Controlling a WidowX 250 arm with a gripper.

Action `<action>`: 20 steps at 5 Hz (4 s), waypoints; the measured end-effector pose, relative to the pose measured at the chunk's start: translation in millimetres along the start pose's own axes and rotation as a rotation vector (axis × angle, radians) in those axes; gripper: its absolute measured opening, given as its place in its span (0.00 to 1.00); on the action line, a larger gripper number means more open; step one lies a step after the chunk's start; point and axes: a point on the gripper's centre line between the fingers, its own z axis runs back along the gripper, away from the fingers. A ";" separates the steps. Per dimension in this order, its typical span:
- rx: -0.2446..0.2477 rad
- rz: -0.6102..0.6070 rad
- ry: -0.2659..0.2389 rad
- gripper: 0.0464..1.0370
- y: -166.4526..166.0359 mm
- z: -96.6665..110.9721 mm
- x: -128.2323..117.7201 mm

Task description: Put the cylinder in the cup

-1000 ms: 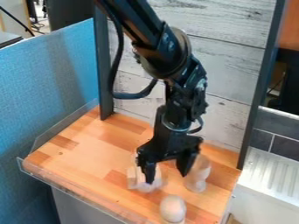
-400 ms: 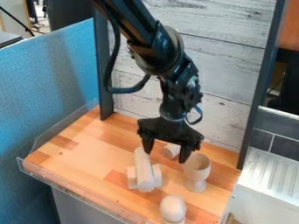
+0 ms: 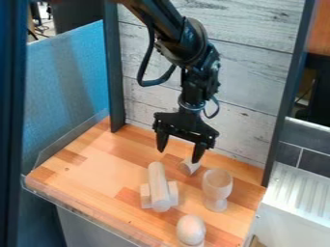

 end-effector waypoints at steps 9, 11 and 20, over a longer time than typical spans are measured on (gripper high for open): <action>-0.156 -0.197 -0.015 0.96 -11.1 -64.9 22.8; -0.157 -0.181 0.028 0.93 -19.6 -71.6 35.0; -0.273 -0.183 -0.032 0.47 -35.5 26.3 -3.4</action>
